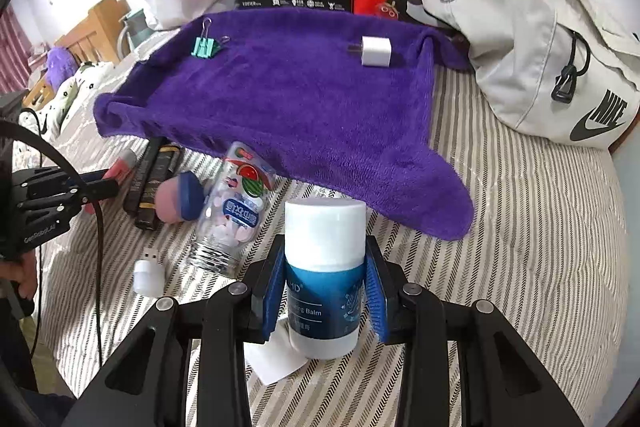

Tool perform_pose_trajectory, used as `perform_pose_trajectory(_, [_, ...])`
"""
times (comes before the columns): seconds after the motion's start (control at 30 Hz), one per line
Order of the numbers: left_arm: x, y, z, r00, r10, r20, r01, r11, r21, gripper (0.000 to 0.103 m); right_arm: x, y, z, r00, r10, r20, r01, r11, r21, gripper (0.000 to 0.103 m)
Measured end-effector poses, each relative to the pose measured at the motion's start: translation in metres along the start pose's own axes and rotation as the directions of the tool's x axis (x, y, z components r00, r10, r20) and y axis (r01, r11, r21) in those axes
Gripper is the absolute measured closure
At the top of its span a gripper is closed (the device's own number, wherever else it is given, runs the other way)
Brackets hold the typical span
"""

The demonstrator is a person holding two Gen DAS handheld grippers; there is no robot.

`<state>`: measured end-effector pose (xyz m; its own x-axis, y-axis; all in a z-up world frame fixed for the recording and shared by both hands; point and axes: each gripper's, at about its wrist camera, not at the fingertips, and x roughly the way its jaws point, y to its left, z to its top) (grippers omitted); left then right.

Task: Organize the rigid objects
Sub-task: 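Carry the marker and tube onto the purple towel with both grippers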

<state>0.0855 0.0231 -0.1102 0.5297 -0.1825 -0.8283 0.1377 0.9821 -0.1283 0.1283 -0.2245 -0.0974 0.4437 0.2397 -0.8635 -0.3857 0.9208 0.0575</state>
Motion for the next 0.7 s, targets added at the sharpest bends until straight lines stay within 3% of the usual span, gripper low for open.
perform_pose_trajectory(0.7, [-0.025, 0.008, 0.037, 0.998, -0.029, 0.053, 0.031, 0.999, -0.024, 0.09, -0.018, -0.014, 0.025, 0.99, 0.124, 0.07, -0.127, 0.991, 0.045, 0.067])
